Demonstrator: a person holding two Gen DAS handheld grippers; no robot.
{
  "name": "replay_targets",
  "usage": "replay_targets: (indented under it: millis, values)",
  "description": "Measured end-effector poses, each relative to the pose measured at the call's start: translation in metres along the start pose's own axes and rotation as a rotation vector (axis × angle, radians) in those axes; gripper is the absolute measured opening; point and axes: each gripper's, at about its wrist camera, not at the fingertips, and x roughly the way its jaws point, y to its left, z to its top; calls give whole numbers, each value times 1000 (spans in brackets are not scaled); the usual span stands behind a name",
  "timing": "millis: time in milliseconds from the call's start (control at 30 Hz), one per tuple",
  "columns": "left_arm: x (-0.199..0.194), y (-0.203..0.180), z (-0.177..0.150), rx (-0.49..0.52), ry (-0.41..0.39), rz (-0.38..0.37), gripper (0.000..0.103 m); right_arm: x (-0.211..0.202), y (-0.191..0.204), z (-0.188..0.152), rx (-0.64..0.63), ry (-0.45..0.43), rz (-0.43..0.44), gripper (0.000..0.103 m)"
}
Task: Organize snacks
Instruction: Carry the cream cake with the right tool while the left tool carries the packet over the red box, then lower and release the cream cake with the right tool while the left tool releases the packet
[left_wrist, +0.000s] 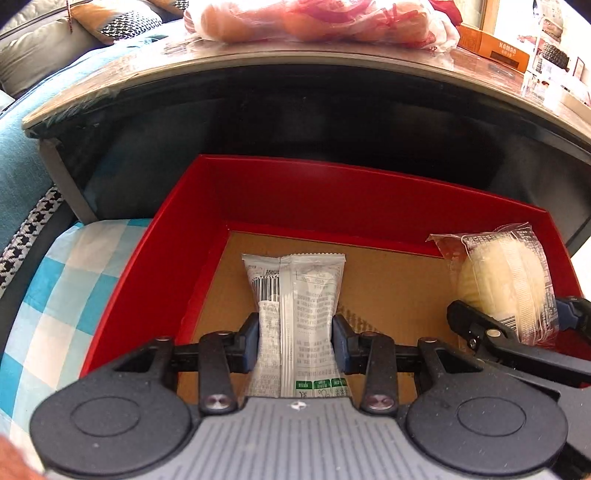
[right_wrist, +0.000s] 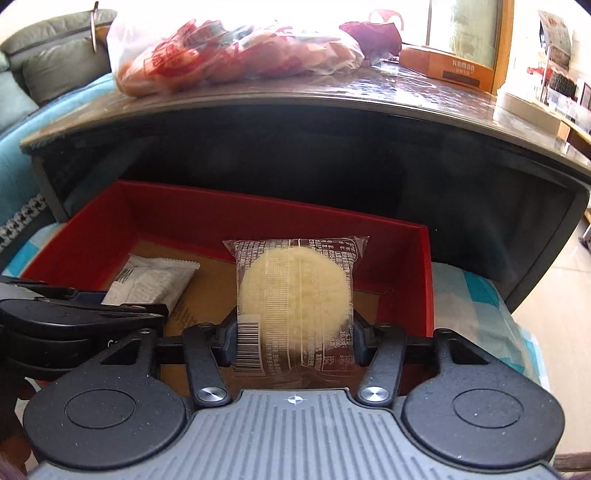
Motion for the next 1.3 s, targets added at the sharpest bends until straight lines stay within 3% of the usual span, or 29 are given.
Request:
replay_targets:
  millis: [200,333,433,600,767,1300]
  values:
    - [-5,4,-5,6,6,29,70,1,7,-1,-25,5,15,64]
    - [-9,4,-7,24,19,41,72,8,2,-3,23,56,60,64]
    - [-12,3,-8,27,31,41,74,8,4,-3,12,64,38,65]
    - [-20,10,-6,12,14,33,75,-2,6,0,3,31,29,68]
    - [-34,14,-3,4,-13,22,81,-15,3,7,-7,-10,-2,80]
    - [-95,22,-14,18,-69,0,87,-70,7,7,-10,-44,-11,81]
